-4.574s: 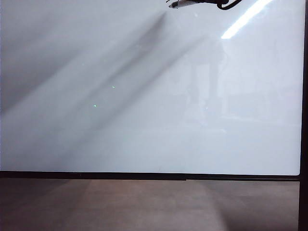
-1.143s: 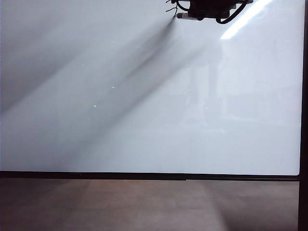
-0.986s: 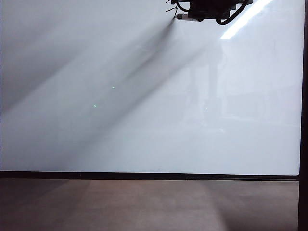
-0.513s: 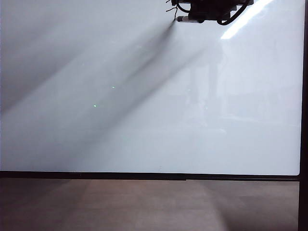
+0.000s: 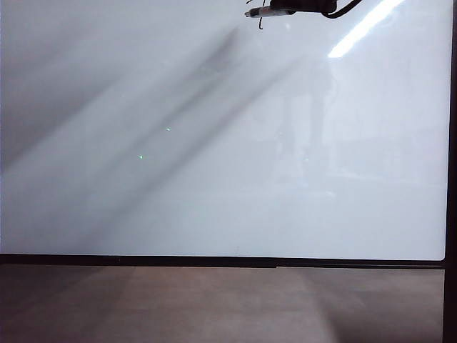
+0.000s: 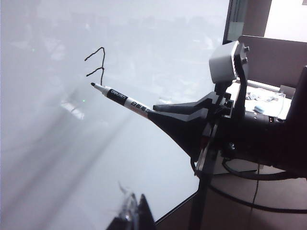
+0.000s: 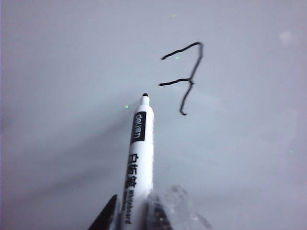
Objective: Reach to the right to find the marker pen, pick it up, and write the number 3 on the whiteboard.
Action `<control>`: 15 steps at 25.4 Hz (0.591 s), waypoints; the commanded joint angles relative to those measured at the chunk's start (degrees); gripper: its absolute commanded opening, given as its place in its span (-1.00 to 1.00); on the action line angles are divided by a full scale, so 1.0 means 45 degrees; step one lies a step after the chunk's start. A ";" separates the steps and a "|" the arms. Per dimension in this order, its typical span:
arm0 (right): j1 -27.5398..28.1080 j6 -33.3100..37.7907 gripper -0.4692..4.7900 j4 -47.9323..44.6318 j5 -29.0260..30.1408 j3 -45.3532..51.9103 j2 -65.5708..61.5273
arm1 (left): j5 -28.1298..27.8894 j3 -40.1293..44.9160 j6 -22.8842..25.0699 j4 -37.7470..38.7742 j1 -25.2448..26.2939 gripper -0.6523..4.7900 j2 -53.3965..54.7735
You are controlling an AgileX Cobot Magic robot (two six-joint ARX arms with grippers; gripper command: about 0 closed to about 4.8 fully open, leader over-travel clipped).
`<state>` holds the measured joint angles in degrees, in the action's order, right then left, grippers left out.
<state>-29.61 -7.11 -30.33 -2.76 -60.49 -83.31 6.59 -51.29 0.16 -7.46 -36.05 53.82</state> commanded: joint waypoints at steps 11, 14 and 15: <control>0.0185 -0.0121 -0.71 -0.0991 -0.0053 -0.0078 -0.0631 | 0.0019 -0.0044 -0.0039 -0.0083 0.0015 -0.78 -0.0049; 0.0185 -0.0121 -0.71 -0.1195 -0.0039 -0.0083 -0.0758 | 0.0019 -0.0044 -0.0044 -0.0087 0.0015 -0.78 -0.0049; 0.0185 -0.0117 -0.71 -0.1243 -0.0015 -0.0078 -0.0811 | 0.0019 -0.0044 -0.0039 -0.0083 0.0015 -0.78 -0.0049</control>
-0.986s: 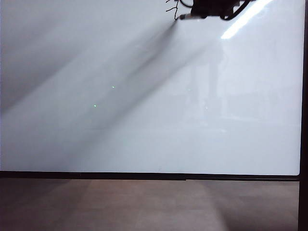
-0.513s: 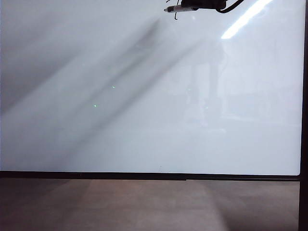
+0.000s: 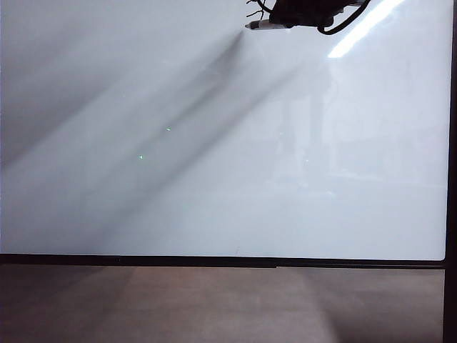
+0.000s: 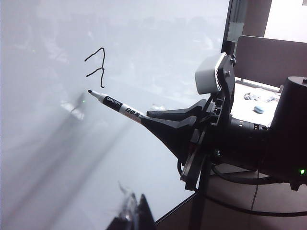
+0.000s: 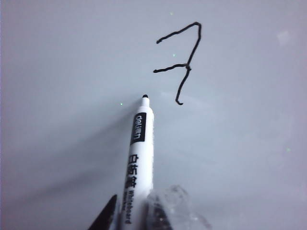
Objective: Reach to the right to find the marker pen, pick it up, and write the number 3 on the whiteboard.
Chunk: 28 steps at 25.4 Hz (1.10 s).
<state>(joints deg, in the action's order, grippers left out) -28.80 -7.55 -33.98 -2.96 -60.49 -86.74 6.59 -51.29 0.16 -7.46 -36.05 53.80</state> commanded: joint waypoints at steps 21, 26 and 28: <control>0.0010 -0.0024 -0.71 -0.0806 -0.0335 -0.0083 -0.0374 | 0.0024 -0.0044 -0.0039 -0.0083 0.0015 -0.78 -0.0044; 0.0010 -0.0019 -0.71 -0.0792 -0.0821 -0.0083 -0.0374 | 0.0024 -0.0044 -0.0044 -0.0078 0.0015 -0.78 -0.0044; 0.0010 -0.0015 -0.71 -0.0792 -0.0865 -0.0083 -0.0369 | 0.0019 -0.0044 -0.0039 -0.0078 0.0015 -0.78 -0.0044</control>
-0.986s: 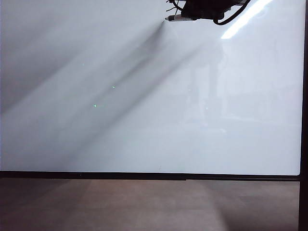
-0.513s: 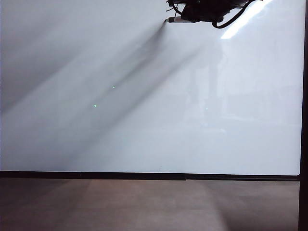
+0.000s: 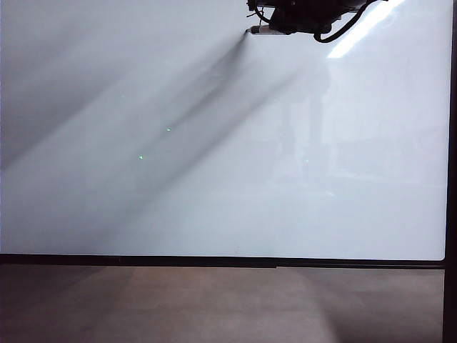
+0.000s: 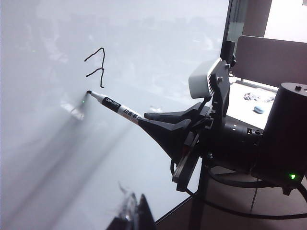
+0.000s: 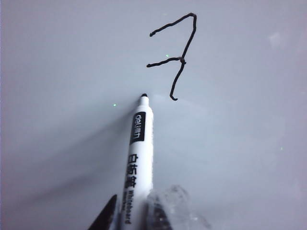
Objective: Reach to the right to find the marker pen, pick it up, and write the number 3 on the whiteboard.
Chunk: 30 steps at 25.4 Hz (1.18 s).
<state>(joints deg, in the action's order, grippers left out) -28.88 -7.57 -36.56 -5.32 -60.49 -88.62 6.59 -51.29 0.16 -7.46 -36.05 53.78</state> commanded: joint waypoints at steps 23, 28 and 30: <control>0.0024 0.0024 -0.71 0.0272 -0.1515 -0.0078 0.0291 | 0.0019 -0.0044 -0.0039 -0.0078 0.0015 -0.78 -0.0039; 0.0019 0.0024 -0.71 0.0379 -0.2040 -0.0078 0.0321 | 0.0019 -0.0044 -0.0039 -0.0078 0.0015 -0.78 -0.0039; 0.0019 0.0024 -0.71 0.0437 -0.2030 -0.0078 0.0321 | 0.0019 -0.0044 -0.0039 -0.0078 0.0015 -0.78 -0.0039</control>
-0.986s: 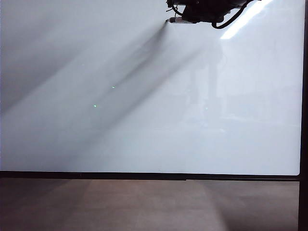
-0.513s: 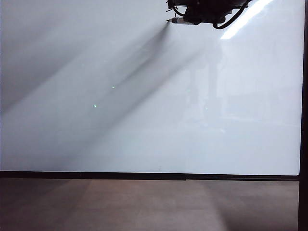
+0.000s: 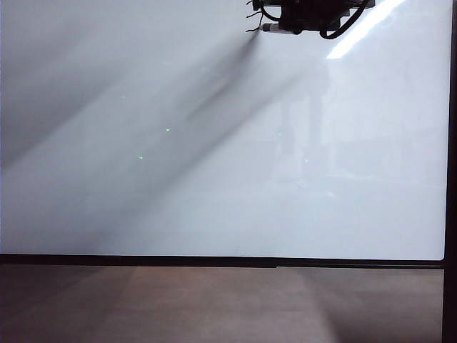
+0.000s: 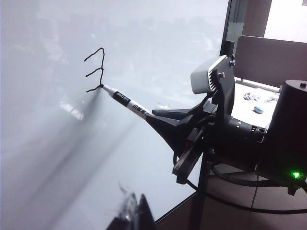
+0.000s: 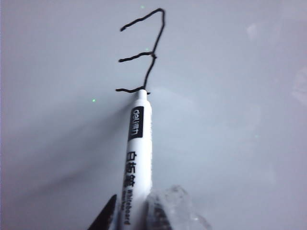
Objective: Reach to the right to find the marker pen, pick it up, and write the number 3 on the whiteboard.
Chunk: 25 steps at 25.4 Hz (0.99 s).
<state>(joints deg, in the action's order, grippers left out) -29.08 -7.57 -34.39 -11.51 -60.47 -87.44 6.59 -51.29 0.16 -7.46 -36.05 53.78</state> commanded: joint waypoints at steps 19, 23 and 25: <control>0.0005 0.0121 -0.71 0.0078 -0.0306 -0.0083 0.1044 | 0.0015 -0.0044 -0.0039 -0.0131 0.0015 -0.78 -0.0039; 0.0000 0.0121 -0.70 0.0510 -0.0277 -0.0087 0.1651 | 0.0015 -0.0044 -0.0039 -0.0277 0.0015 -0.78 -0.0039; 0.0000 0.0121 -0.71 0.0835 -0.0364 -0.0087 0.2079 | 0.0005 -0.0044 -0.0039 -0.0330 0.0015 -0.78 -0.0044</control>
<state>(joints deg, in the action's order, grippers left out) -28.99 -7.14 -30.83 -12.80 -60.47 -79.61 6.57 -51.29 0.16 -7.86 -36.05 53.78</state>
